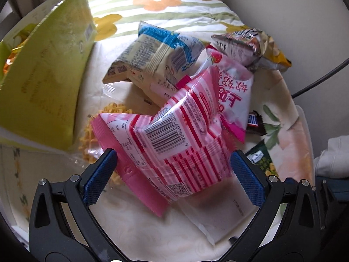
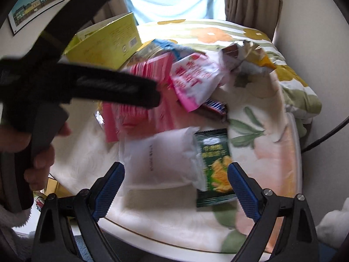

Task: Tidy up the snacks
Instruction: 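Grasp a pink striped bag with left gripper while right gripper reaches white packet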

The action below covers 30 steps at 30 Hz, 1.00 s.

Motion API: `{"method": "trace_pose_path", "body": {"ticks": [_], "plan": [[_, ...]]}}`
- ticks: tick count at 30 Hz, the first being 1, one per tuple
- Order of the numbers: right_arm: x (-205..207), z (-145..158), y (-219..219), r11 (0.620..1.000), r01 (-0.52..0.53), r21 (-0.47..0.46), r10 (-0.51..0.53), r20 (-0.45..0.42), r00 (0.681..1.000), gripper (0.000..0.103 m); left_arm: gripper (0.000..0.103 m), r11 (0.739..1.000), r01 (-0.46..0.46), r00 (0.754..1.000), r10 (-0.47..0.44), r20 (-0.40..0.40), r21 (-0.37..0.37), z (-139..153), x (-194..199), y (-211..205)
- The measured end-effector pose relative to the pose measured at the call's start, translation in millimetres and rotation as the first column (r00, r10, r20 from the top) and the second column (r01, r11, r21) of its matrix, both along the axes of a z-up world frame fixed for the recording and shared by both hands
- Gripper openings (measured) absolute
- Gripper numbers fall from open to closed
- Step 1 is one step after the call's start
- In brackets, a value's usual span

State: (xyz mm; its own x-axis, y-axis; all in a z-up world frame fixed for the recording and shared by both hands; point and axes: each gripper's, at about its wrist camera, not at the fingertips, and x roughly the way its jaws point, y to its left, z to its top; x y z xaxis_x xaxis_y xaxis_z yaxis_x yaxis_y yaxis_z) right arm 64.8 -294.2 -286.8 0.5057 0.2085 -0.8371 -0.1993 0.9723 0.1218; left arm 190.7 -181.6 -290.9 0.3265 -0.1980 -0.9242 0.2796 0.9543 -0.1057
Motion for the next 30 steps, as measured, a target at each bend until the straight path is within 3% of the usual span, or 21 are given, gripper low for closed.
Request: {"method": "trace_pose_path", "body": {"ticks": [9, 25, 30], "plan": [[-4, -15, 19, 0.999, -0.019, -0.035, 0.021, 0.048, 0.999, 0.094, 0.102, 0.997, 0.074, 0.996, -0.076, 0.044, 0.028, -3, 7, -11], [7, -29, 18, 1.000, -0.029, 0.000, 0.029, 0.011, 1.000, 0.094, 0.070, 0.988, 0.152, 0.987, -0.151, 0.055, -0.012, 7, 5, -12], [11, -30, 19, 0.999, -0.036, 0.004, 0.036, 0.023, 0.999, 0.094, 0.069, 0.988, 0.154, 0.984, -0.154, 0.084, 0.008, 19, -1, -5]]}}
